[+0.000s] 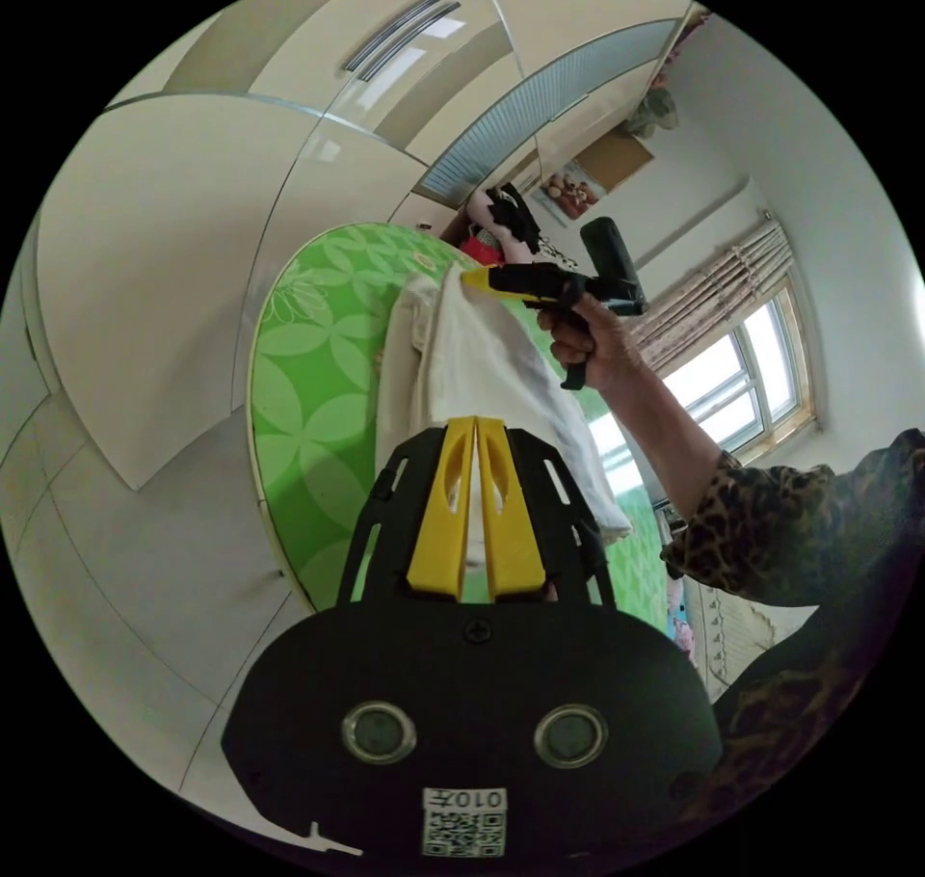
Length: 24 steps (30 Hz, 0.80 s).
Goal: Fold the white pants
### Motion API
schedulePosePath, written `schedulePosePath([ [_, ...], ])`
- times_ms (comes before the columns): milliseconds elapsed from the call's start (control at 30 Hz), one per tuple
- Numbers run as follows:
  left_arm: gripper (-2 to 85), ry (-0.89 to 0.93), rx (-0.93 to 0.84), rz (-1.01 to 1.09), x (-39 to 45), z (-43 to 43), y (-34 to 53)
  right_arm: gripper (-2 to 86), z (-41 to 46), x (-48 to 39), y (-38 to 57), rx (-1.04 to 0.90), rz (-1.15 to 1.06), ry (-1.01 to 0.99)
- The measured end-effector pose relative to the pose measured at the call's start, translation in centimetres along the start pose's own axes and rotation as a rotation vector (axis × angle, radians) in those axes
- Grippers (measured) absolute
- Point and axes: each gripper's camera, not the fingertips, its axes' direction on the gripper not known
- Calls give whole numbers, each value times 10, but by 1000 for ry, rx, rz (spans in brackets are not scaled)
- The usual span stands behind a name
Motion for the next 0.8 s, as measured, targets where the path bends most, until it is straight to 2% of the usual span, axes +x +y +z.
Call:
schedulePosePath([
  [167,-2,29,-47,10,0,-3,1,23,3,16,16,166,79,-198],
  [200,-2,19,-50,13,0,-4,2,26,11,18,15,166,119,-188],
  [300,-2,25,-62,12,-2,-8,2,32,55,14,4,-12,184,55],
  [467,-2,54,-68,23,-3,-31,0,44,56,2,11,72,215,-5],
  [567,-2,24,-12,-55,-18,-59,9,74,38,-32,32,189,202,28],
  [633,-1,3,11,-139,-38,-75,19,74,49,-86,50,145,54,-1],
  [667,-1,5,21,-191,-51,-82,26,71,58,-103,54,106,15,30],
  [733,-1,9,27,-261,-68,-92,34,61,105,-164,70,-45,-78,238],
  [800,-1,5,41,-296,-78,-100,39,52,135,-198,81,-70,-122,347],
])
